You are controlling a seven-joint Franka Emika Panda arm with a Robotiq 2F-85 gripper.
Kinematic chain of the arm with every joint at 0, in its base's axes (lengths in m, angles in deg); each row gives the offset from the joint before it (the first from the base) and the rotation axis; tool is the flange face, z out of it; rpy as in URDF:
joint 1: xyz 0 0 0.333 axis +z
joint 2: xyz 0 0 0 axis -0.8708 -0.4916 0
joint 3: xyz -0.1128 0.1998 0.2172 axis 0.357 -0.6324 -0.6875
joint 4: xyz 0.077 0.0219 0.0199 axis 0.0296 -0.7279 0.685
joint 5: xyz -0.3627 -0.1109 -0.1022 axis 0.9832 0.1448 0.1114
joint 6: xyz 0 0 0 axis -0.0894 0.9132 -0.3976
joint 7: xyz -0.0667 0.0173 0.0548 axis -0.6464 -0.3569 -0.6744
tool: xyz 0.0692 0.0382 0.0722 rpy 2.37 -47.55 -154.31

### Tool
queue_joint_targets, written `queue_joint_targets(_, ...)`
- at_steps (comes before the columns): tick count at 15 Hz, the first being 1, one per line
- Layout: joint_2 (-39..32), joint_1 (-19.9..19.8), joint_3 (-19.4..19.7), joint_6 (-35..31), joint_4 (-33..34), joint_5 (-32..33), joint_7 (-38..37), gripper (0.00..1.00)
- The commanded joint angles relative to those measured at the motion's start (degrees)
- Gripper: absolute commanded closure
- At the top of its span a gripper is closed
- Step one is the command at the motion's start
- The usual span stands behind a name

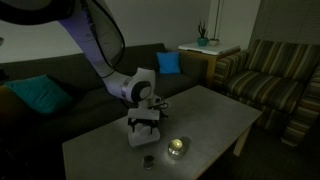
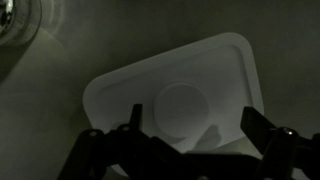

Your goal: Pick up the lid and close the container

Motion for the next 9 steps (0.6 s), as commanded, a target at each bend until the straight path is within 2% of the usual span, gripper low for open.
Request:
queue_joint_targets(1, 0.0, -0.43, -0.23, -0.43, 0.45, -1.66, -0.8, 0.0)
queue_joint_targets(9, 0.0, 0.28, 0.18, 0.15, 0.56, -1.8, -1.5, 0.0)
